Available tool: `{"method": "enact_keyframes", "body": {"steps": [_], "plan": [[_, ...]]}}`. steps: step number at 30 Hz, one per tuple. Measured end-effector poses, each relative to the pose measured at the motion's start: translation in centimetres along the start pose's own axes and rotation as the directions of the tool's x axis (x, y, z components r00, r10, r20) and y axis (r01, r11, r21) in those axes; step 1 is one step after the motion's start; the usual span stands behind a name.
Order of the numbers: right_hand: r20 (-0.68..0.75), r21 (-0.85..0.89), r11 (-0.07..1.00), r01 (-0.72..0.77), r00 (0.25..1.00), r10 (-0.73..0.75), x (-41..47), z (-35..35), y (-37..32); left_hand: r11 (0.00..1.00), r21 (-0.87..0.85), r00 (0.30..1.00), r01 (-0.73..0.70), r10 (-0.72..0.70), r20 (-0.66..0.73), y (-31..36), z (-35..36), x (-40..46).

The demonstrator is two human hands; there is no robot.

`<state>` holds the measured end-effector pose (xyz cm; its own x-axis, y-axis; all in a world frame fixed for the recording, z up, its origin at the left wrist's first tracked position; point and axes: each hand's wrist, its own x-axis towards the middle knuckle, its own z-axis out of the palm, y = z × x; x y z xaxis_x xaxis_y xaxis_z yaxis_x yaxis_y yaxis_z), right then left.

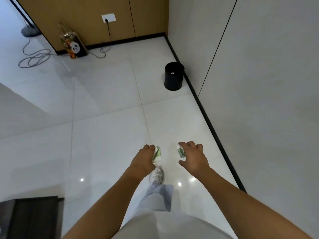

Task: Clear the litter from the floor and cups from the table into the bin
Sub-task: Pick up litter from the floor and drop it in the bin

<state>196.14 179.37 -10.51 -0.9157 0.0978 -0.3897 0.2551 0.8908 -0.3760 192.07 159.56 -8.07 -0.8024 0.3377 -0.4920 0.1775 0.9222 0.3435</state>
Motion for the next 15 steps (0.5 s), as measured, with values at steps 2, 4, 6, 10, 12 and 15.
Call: {"method": "enact_keyframes", "body": {"steps": [2,4,6,10,12,15], "plan": [[-0.013,0.018,1.0,-0.02,1.0,0.02,4.5,-2.2,-0.6,1.0,0.015,1.0,-0.022,0.022,0.016,0.1,-3.2,4.5],[-0.03,0.028,0.999,-0.027,0.999,0.027,9.4,-4.8,-1.1,0.999,0.018,0.999,-0.045,0.045,0.016,0.7,-6.7,9.6],[-0.049,0.037,0.999,-0.031,0.998,0.033,13.8,-7.6,-1.2,0.998,0.023,0.999,-0.054,0.054,0.004,1.6,-9.9,14.5],[-0.06,0.056,0.997,-0.053,0.997,0.056,21.7,-12.4,0.1,0.996,0.037,0.997,-0.079,0.078,0.01,4.4,-14.8,23.4],[-0.054,0.051,0.997,-0.064,0.996,0.067,25.7,-14.7,1.3,0.995,0.037,0.995,-0.098,0.097,0.013,5.9,-16.8,27.7],[-0.049,0.019,0.998,-0.067,0.996,0.068,32.8,-18.5,3.7,0.995,0.035,0.995,-0.095,0.095,-0.004,8.5,-19.6,35.3]]}}
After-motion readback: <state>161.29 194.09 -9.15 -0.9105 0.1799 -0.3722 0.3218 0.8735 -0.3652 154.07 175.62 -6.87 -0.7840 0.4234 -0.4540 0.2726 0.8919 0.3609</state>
